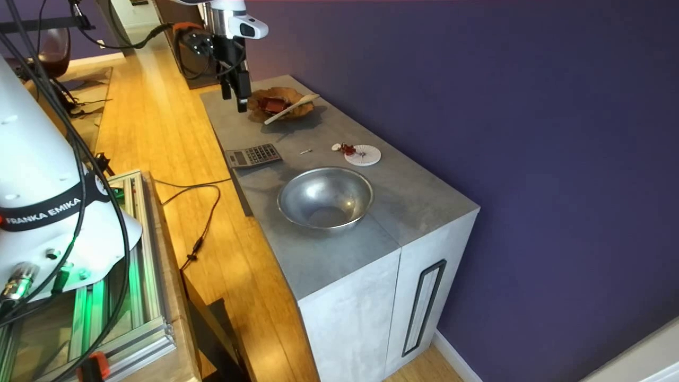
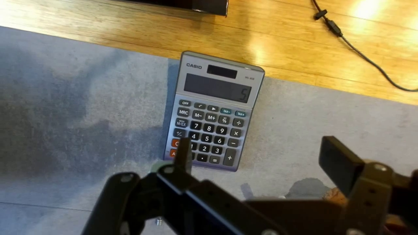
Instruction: Press the formula 1 + 1 = on the calculator
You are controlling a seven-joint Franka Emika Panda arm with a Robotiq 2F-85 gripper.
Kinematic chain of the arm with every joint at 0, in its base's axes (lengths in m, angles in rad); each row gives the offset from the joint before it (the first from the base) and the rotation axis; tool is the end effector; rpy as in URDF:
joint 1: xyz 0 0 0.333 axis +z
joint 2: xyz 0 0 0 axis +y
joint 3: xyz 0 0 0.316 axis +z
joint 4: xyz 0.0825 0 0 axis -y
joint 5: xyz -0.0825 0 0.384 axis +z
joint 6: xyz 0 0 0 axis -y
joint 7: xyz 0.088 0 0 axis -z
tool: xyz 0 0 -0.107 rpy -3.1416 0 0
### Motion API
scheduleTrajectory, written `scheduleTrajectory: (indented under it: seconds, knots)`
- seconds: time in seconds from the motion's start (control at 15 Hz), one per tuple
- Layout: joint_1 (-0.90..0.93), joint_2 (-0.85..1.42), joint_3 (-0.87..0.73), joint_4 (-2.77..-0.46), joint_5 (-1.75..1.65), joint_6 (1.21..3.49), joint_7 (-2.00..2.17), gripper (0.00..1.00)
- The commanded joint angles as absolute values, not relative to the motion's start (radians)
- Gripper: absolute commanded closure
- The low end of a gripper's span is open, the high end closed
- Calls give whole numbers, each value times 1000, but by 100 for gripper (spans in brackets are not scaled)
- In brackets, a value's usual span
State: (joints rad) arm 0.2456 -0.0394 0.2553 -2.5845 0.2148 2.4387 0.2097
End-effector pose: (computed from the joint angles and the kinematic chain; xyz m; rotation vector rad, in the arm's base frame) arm 0.3774 0.2062 0.2644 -3.0532 -0.1818 0.2166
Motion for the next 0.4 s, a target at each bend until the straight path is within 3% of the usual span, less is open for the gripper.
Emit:
scheduleTrajectory:
  seconds: [0.0,0.33]
  knots:
    - [248,-47,254,-2588,215,2435,209,0]
    - [248,-51,255,-2589,215,2434,209,0]
